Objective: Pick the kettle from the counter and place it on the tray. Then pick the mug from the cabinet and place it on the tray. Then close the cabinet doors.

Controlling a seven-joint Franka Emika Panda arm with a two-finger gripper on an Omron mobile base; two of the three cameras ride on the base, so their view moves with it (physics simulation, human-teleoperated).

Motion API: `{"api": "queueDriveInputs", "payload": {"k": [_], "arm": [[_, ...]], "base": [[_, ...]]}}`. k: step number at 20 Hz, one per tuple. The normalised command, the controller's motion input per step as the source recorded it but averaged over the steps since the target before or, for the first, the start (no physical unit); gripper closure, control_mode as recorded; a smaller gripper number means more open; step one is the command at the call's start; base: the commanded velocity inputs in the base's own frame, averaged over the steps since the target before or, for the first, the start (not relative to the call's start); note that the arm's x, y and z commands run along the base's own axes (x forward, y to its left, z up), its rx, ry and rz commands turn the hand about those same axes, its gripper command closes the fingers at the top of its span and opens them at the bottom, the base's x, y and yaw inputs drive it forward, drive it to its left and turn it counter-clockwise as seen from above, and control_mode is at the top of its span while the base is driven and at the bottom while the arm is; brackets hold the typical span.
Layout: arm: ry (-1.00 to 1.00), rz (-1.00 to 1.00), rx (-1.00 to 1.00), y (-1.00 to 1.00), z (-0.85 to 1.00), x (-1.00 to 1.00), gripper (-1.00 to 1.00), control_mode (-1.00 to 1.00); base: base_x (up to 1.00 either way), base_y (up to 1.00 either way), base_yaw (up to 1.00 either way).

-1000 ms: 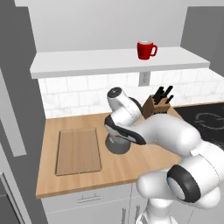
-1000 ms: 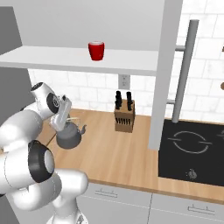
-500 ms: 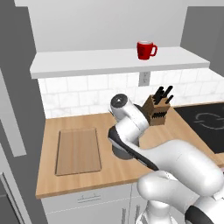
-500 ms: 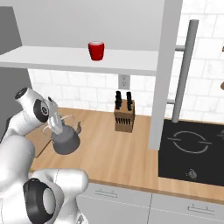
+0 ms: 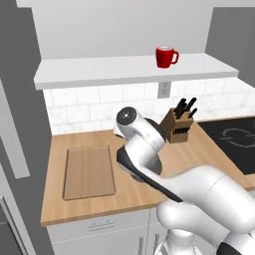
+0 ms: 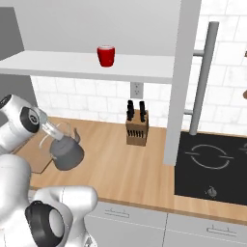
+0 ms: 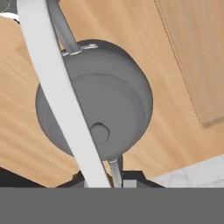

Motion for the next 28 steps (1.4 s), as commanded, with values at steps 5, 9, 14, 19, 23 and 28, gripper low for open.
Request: {"api": "queueDriveInputs", "payload": {"k": [5, 9, 14, 19, 23, 28], "arm": [[-0.09, 0.45, -0.04, 0.49, 0.03, 0.08, 1.0, -1.0], [-0.01, 0.46, 0.0, 0.48, -0.07, 0.15, 1.0, -1.0], [-0.11, 0.32, 0.0, 0.51, -0.03, 0.27, 1.0, -1.0], [-0.03, 0.16, 0.01, 0.49, 0.0, 0.45, 1.0, -1.0], [0.0, 0.03, 0.0, 0.56, -0.01, 0.29, 1.0, -1.0], [0.0, 0.0, 0.0, 0.47, -0.03, 0.37, 1.0, -1.0]], "base": [[0.0, 0.0, 0.0], [0.0, 0.0, 0.0], [0.0, 0.0, 0.0], [0.0, 0.0, 0.0], [0.0, 0.0, 0.0], [0.0, 0.0, 0.0]]}}
